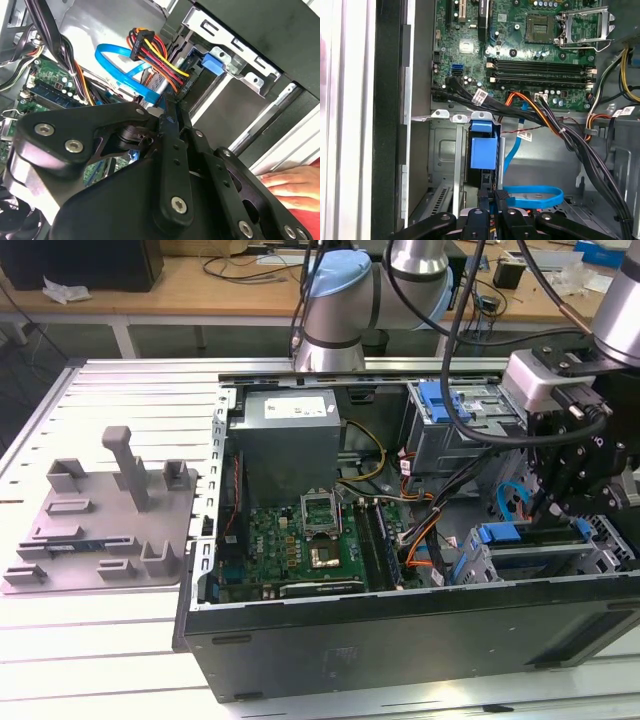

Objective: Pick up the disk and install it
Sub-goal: 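Insert the second disk wire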

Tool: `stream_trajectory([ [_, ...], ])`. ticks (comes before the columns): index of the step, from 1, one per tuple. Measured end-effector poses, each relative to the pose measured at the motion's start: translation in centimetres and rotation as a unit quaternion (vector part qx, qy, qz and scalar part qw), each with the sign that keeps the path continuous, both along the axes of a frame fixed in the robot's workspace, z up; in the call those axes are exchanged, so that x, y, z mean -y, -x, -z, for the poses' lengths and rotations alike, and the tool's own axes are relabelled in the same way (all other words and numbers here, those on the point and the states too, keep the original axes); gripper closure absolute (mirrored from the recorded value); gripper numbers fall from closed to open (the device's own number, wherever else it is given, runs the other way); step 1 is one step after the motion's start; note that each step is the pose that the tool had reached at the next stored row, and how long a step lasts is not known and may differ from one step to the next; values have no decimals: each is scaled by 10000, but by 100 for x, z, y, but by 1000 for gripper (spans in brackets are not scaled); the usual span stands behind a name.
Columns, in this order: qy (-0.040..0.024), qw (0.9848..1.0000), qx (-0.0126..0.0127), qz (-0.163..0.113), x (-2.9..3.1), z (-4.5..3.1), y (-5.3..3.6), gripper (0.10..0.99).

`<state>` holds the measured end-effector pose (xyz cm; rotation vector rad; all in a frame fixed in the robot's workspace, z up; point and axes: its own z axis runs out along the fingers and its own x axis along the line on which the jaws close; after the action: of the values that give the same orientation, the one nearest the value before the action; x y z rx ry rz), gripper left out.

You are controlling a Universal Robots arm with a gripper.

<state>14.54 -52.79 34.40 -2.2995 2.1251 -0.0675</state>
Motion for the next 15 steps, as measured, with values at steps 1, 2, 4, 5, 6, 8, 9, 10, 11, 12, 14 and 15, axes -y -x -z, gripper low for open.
stream_trajectory([
  [1, 0, 10000, 0, 0, 0, 6, -1, 925],
  [2, 0, 10000, 0, 0, 0, 12, -1, 925],
  [4, -1, 10000, 0, 0, 0, 34, -2, 925],
  [5, -1, 10000, 0, 0, 0, 44, -1, 925],
  [6, 0, 10000, 0, 0, 0, 53, -2, 925],
  [8, 0, 10000, 0, 0, 0, 63, -1, 925],
  [9, 0, 10000, 0, 0, 1, 64, -1, 925],
  [10, -1, 10000, 0, 0, 0, 65, -2, 925],
  [11, -6, 10000, 1, -1, 0, 67, -2, 925],
  [12, -12, 10000, 1, -1, -1, 64, -2, 855],
  [14, -3, 10000, 0, -1, 0, 42, -2, 855],
  [15, -3, 10000, 0, -1, 0, 28, -2, 788],
])
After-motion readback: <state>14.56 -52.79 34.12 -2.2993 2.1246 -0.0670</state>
